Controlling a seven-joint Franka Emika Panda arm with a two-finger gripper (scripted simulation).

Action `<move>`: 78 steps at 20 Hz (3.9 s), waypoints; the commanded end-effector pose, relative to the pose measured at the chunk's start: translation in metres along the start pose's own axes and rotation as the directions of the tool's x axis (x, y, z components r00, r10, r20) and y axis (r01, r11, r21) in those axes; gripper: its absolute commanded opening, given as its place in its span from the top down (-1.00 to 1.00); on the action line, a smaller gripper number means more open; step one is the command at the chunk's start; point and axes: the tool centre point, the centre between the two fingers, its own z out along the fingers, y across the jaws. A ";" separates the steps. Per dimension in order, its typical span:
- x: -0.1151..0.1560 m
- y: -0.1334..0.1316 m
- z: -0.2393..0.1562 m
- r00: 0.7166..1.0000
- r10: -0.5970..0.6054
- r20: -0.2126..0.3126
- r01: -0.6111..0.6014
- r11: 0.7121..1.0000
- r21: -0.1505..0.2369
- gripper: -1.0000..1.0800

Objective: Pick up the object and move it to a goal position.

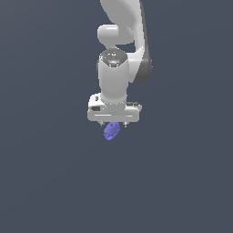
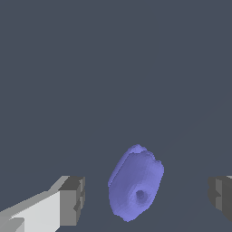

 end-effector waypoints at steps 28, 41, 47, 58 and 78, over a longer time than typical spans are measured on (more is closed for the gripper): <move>-0.007 0.007 0.005 0.992 0.128 -0.003 -0.128 0.992 -0.010 -0.92; -0.041 0.010 0.040 0.898 0.439 0.035 -0.439 0.898 -0.003 -0.92; -0.050 0.011 0.048 0.856 0.515 0.044 -0.515 0.857 -0.007 -0.92; -0.053 0.012 0.056 0.843 0.536 0.047 -0.536 0.844 -0.008 -0.92; -0.056 0.011 0.101 0.841 0.539 0.047 -0.540 0.842 -0.009 1.00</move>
